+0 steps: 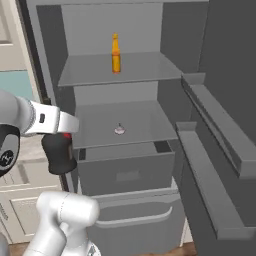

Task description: Place the beer and liquor on the top shelf of the fridge to keep them out of children's reach, and place the garlic on lower shelves for easy access.

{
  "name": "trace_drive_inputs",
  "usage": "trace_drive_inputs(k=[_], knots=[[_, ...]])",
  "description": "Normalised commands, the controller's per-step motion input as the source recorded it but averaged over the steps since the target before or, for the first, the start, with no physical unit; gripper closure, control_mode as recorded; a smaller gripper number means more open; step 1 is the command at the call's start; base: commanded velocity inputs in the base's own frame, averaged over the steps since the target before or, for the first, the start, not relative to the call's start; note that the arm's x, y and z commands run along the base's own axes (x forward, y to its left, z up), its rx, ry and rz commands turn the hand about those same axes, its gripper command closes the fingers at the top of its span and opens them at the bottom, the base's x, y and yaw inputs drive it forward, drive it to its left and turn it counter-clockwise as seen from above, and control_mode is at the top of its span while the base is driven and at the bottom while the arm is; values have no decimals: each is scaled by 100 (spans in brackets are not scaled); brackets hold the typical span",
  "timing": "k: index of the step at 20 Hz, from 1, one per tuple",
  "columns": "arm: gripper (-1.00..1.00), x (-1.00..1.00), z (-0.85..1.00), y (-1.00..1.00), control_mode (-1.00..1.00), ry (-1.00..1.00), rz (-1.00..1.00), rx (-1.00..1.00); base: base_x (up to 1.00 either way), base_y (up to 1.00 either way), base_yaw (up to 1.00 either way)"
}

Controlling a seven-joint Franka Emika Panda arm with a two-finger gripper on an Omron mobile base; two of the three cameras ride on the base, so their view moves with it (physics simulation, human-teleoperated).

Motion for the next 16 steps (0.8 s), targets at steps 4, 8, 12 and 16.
trace_drive_inputs(k=[4,8,12,16], knots=[[100,0,0,0,100,0,0,0,0,-56,1],[100,0,0,0,100,0,0,0,0,-29,10],[100,0,0,0,100,0,0,0,0,-22,16],[100,0,0,0,100,0,0,0,1,-32,19]])
